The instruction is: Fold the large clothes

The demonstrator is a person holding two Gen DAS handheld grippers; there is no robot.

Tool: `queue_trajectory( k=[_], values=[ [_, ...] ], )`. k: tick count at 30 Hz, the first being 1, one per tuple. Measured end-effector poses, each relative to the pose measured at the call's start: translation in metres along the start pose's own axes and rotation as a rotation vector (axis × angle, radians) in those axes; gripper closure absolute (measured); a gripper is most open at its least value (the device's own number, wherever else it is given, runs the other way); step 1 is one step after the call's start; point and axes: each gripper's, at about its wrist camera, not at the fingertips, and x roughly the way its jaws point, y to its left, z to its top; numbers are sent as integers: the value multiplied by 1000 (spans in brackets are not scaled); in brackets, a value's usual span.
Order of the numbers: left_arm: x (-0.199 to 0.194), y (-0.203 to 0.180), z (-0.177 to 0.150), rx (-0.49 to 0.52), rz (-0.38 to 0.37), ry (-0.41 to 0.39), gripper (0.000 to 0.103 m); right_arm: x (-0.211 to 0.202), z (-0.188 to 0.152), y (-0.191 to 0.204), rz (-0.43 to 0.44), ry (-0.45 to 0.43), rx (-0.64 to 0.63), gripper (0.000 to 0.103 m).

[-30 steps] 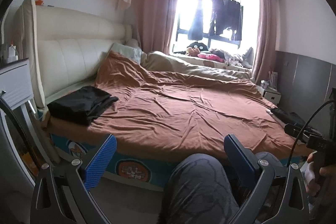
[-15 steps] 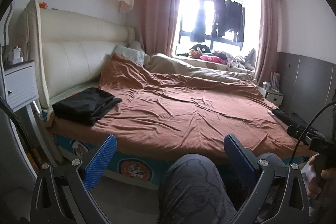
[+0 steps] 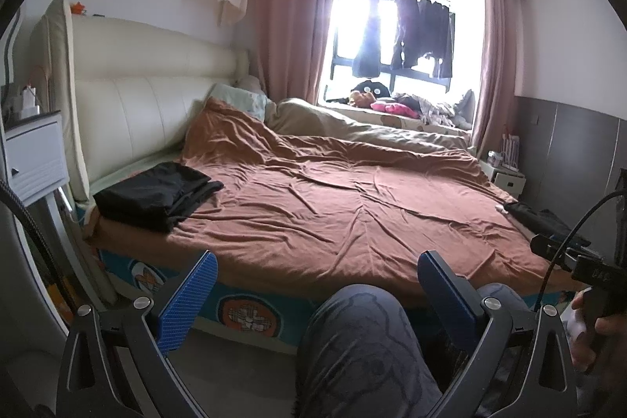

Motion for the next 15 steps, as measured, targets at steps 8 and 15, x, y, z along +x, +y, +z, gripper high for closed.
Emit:
queue_trajectory(
  k=[8, 15],
  values=[
    [1, 0, 0, 0, -2, 2, 1, 0, 0, 2, 1, 4, 2, 0],
    [0, 1, -1, -1, -3, 1, 1, -1, 0, 5, 3, 9, 4, 0]
  ],
)
